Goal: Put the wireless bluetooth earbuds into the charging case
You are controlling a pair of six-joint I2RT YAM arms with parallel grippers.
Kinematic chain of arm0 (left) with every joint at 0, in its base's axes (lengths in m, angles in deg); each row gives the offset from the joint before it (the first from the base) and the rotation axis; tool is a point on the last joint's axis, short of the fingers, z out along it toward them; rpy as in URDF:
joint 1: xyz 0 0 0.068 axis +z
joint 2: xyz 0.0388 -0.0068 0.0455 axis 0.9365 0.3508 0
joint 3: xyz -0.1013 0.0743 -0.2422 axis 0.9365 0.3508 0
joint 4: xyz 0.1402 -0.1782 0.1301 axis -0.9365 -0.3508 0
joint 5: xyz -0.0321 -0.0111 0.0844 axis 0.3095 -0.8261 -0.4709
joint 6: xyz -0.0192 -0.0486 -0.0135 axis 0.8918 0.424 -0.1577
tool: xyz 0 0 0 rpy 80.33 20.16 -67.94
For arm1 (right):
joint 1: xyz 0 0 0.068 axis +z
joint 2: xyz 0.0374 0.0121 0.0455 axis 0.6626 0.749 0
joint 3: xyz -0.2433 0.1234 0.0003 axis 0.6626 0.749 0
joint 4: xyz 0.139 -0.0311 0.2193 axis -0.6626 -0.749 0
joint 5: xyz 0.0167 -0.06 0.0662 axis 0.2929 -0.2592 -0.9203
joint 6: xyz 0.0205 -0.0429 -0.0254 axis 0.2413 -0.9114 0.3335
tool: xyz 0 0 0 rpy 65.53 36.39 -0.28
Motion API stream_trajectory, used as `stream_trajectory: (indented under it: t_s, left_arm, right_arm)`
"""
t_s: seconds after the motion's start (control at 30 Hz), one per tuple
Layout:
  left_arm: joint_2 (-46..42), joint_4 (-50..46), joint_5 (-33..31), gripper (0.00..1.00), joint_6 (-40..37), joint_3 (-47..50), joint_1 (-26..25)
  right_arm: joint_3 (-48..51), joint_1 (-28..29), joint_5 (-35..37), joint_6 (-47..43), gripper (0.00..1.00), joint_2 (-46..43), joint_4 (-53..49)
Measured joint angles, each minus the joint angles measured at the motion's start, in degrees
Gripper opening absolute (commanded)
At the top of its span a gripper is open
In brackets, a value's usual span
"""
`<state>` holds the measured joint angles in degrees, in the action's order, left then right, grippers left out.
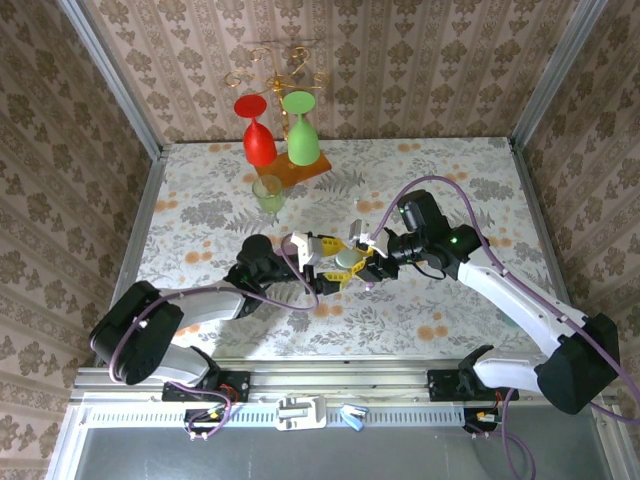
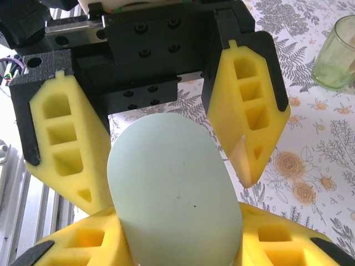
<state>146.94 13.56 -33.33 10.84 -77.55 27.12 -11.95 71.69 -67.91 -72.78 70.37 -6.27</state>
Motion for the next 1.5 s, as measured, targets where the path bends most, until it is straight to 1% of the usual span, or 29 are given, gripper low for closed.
stream_trajectory:
  t_s: [0.33, 0.67, 0.77, 0.93, 1.0, 1.07, 1.27, 1.3, 1.4, 1.5]
  left_arm:
    - [-0.7, -1.8, 1.0, 0.50, -0.4, -0.1, 0.0]
    - [-0.7, -2.5, 1.0, 0.49, -0.4, -0.2, 0.0]
    - [-0.7, -2.6, 1.0, 0.55, -0.5, -0.2, -0.1]
    - [-0.7, -2.4, 0.8, 0.54, -0.4, -0.3, 0.0]
    - [-0.7, -2.4, 0.8, 0.51, -0.4, -0.3, 0.0]
    - [-0.7, -2.4, 0.9, 0.51, -0.4, -0.3, 0.0]
    - [-0.7, -2.4, 1.1, 0.52, -0.4, -0.4, 0.0]
    - [-0.7, -2.4, 1.1, 0.51, -0.4, -0.4, 0.0]
    - [-0.7, -2.4, 1.6, 0.43, -0.4, -0.5, 0.0]
    - [-0.7, -2.6, 1.8, 0.38, -0.5, -0.6, 0.0]
  right_arm:
    - [0.0, -0.1, 0.8, 0.0, 0.19, -0.1, -0.4]
    - [0.0, -0.1, 1.3, -0.2, 0.19, -0.1, -0.9]
    - [0.0, -0.1, 1.4, -0.2, 0.19, -0.1, -1.0]
    - [0.0, 0.0, 1.7, -0.2, 0.19, -0.1, -2.5]
    - [0.0, 0.0, 1.7, -0.2, 0.19, -0.1, -2.6]
    - [0.0, -0.1, 1.7, -0.2, 0.19, -0.1, -2.6]
    - [0.0, -0.1, 1.2, 0.3, 0.19, -0.1, -2.5]
    - [0.0, -0.1, 1.1, 0.3, 0.19, -0.1, -2.5]
    - [0.0, -0.2, 0.9, 0.5, 0.19, -0.1, -2.4]
    - [0.0, -0.5, 0.8, 0.9, 0.19, -0.2, -2.3]
